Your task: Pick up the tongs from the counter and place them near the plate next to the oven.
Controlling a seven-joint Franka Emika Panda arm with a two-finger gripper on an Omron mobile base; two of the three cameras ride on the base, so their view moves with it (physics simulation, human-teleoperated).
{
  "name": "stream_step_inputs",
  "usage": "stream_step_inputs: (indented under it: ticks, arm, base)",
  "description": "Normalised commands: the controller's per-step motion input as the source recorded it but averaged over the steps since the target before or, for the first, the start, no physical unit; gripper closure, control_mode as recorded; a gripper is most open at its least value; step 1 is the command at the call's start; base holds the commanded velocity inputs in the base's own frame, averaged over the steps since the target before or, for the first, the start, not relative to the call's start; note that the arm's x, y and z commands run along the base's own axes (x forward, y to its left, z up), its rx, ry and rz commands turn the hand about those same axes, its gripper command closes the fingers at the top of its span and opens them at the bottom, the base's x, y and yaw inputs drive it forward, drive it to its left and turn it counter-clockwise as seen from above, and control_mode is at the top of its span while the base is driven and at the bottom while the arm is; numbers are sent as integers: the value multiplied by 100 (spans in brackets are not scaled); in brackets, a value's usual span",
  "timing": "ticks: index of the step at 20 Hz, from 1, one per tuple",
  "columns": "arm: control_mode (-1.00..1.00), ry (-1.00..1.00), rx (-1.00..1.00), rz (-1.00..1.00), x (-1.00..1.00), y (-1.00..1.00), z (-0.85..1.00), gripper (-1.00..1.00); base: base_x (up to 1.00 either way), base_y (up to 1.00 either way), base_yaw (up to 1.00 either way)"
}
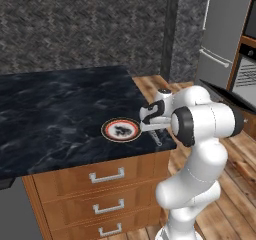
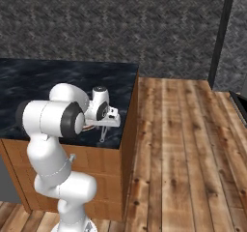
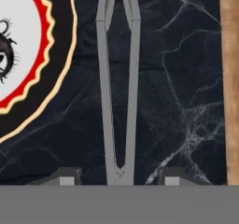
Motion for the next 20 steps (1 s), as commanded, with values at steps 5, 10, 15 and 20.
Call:
stream_step_inputs:
  ticks: [5, 10, 15, 20]
  arm:
    - [-100, 0, 0, 0, -2, 0, 6, -100]
    - [-100, -6, 0, 0, -61, 0, 35, -100]
    - [-100, -17, 0, 0, -100, 0, 68, -100]
    - [-100, -17, 0, 0, -100, 0, 75, -100]
  base:
    - [0, 0, 0]
    - [0, 0, 0]
    - [0, 0, 0]
    - [0, 0, 0]
